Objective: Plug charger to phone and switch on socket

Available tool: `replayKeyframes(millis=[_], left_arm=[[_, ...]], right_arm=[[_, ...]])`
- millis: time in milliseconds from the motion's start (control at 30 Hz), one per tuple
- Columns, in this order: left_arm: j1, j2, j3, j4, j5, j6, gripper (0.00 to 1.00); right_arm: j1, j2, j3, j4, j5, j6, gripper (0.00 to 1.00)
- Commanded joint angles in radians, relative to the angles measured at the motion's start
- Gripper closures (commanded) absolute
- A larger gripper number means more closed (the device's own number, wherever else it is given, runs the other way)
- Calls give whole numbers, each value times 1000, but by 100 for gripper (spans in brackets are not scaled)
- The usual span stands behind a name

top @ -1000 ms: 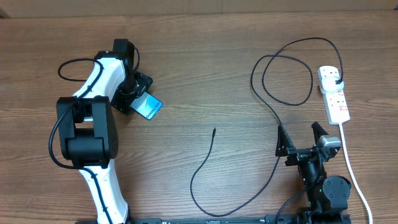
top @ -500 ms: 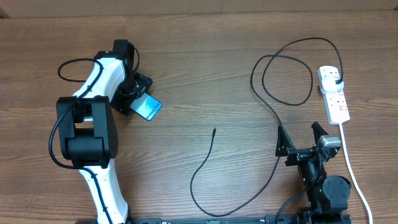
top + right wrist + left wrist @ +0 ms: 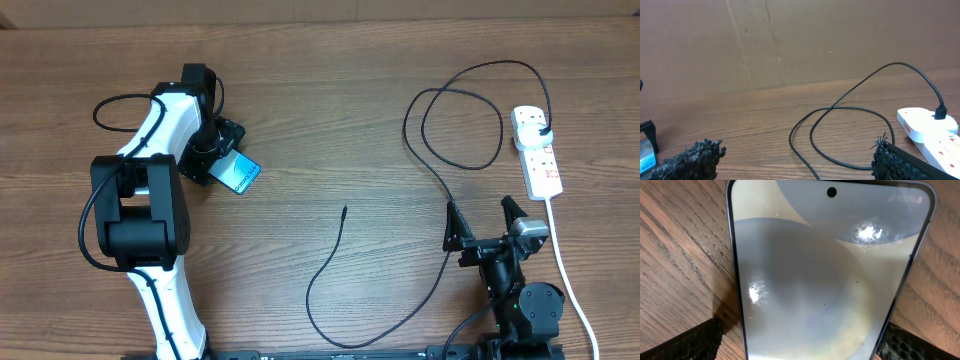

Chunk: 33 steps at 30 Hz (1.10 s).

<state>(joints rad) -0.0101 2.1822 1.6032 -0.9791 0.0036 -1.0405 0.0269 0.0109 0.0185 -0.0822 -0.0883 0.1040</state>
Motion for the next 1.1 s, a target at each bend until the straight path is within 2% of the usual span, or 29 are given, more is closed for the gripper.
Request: replayKeyframes(millis=[0,167,467,767,1067], left_arm=[[10,39,-31,-10,-12,15,0],[10,39,-31,-7,-12,15,5],[10,39,-31,-8,-13,16,6],[10,39,-31,-8,-14,15,15],[10,39,-31,-7,-14,15,15]], right_arm=[[6,-8,-11,5,9,0,0],[6,-8,-11,5,9,0,0],[6,-8,-11,5,9,0,0],[6,-8,-11,5,9,0,0],[6,-8,-11,5,9,0,0]])
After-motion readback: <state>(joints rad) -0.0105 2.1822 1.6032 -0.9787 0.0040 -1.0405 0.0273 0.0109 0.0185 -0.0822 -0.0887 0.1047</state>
